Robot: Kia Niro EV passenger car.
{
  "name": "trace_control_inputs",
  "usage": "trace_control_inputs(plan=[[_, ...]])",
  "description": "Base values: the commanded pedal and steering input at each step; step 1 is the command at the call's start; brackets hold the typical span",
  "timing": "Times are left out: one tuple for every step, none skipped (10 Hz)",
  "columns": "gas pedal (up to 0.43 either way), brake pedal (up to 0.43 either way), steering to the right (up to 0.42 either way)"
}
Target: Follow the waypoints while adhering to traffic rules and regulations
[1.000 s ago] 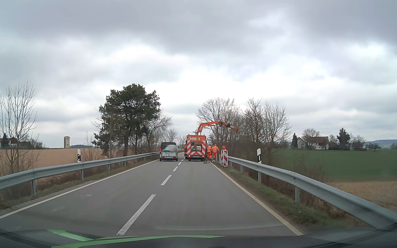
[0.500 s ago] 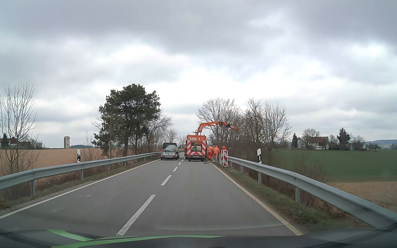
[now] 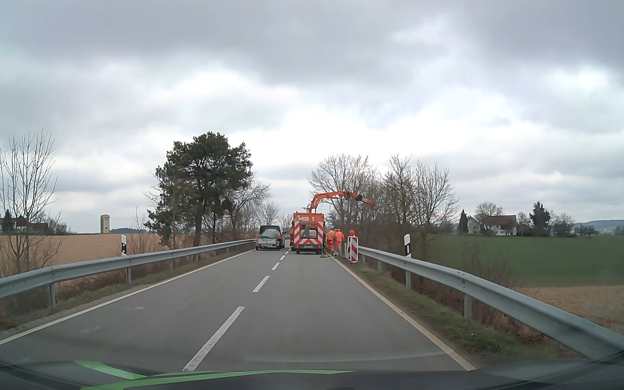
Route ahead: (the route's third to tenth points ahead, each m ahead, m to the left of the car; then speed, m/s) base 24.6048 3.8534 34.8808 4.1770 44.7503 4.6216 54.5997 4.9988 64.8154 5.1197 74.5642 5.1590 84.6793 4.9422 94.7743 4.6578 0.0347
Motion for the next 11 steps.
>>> trace_control_inputs(plan=[[0.0,0.165,-0.013],[0.0,0.165,-0.013],[0.0,0.165,-0.013],[0.0,0.171,-0.013],[0.0,0.171,-0.013],[0.0,0.171,-0.013],[0.0,0.171,-0.013],[0.0,0.171,-0.013],[0.0,0.177,-0.013],[0.0,0.177,-0.013],[0.0,0.177,-0.013]])
